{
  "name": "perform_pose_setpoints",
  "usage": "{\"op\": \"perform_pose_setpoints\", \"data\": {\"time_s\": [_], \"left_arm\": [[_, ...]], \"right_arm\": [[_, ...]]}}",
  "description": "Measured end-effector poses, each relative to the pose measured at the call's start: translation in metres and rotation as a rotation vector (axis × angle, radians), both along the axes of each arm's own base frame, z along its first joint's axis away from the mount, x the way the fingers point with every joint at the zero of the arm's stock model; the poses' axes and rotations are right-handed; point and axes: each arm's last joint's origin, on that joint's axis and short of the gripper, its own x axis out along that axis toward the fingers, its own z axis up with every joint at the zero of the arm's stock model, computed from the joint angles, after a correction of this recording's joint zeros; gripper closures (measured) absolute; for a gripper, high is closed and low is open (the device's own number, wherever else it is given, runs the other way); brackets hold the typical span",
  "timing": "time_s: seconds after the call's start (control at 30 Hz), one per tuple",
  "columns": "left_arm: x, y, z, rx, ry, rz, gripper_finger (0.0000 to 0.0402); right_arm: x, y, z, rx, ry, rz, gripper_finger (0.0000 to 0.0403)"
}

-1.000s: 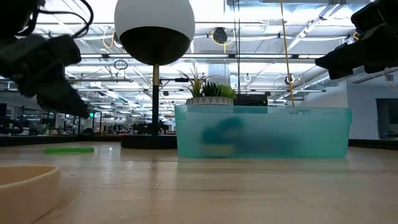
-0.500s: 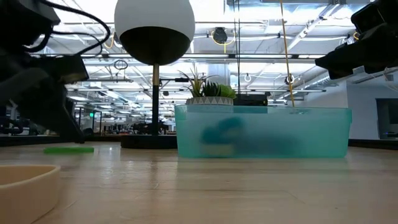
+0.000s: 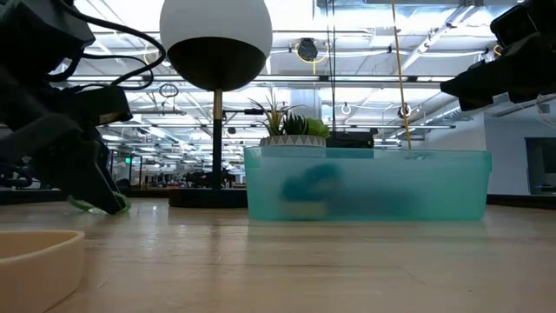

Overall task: Pick and place rubber bands into bin
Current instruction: Put the green rubber band into the blue bin

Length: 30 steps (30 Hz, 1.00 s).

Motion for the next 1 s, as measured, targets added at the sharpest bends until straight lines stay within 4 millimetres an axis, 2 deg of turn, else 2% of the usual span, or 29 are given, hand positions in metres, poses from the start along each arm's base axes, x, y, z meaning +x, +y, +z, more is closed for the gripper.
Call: {"op": "perform_pose_setpoints", "data": {"time_s": [0.17,0.63,0.87,1.0], "left_arm": [[0.000,0.000,0.000,-0.001,0.003,-0.003,0.0212],[0.000,0.004,-0.002,-0.010,0.020,0.021,0.0392],[0.005,0.003,0.005,-0.040,-0.065,0.019,0.0397],[0.010,-0.001,0.018,-0.142,-0.163,-0.014,0.0396]], "right_arm": [[0.000,0.000,0.000,-0.003,0.000,0.000,0.0261],[0.000,0.000,0.000,-0.004,0.000,0.001,0.0261],[0.000,0.000,0.000,-0.003,0.000,0.000,0.0261],[0.000,0.000,0.000,-0.003,0.000,0.001,0.0261]]}}
